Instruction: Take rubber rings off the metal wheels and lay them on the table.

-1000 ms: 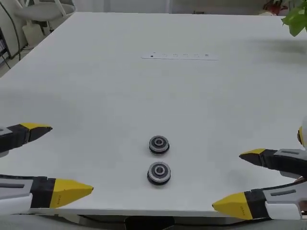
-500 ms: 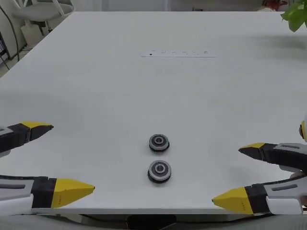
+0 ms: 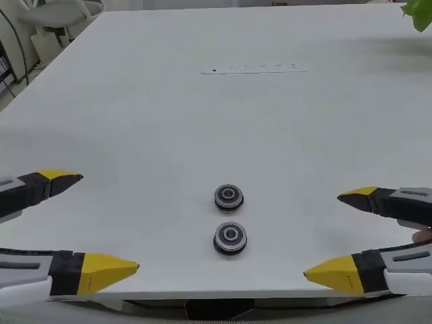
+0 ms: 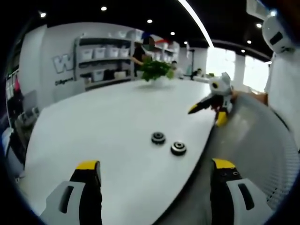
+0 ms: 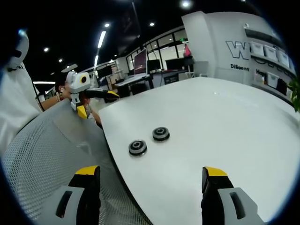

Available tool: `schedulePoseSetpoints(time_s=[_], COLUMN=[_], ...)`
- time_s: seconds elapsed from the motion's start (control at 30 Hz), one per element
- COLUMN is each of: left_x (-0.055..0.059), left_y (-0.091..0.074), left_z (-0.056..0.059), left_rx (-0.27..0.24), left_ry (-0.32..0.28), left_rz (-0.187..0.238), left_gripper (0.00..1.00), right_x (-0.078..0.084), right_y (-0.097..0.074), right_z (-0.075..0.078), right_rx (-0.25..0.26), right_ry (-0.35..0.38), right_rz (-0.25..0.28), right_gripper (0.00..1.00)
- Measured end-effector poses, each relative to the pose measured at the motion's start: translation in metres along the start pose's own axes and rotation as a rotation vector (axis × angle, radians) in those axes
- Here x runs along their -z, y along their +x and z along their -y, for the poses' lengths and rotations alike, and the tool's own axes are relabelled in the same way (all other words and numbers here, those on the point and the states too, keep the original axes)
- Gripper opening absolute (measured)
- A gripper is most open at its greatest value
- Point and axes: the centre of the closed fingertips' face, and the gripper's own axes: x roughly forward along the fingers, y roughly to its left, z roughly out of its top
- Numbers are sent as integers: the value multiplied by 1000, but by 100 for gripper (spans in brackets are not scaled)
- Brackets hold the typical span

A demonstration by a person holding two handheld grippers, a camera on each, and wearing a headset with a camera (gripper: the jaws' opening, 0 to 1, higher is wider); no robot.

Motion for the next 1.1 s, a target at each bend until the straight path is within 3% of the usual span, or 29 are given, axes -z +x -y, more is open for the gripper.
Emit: schedulePoseSetpoints(time_s=[0.1,0.37,0.63,0.83,0.97,1.1], left_x=[-5,-8,-5,-12,-11,-17], left_y=[0,-1,0,2,2,3], left_z=[2,-3,-3,0,0,2], left_rx=[2,6,23,32,37,53], left_ry=[33,40,47,44,57,68], left_rz=[8,27,7,22,6,9], left_gripper=[99,98,99,99,99,99], right_x=[-3,-9,-12,-21,-23,-28], right_y=[0,1,2,2,3,4], right_z=[1,1,2,1,1,0], right_rx=[-8,-23,-37,-45,-51,-60], right_ry=[-15,-22,-31,-34,-44,-55], right_rz=[7,15,7,20,21,26], right_gripper=[88,85,83,83,82,80])
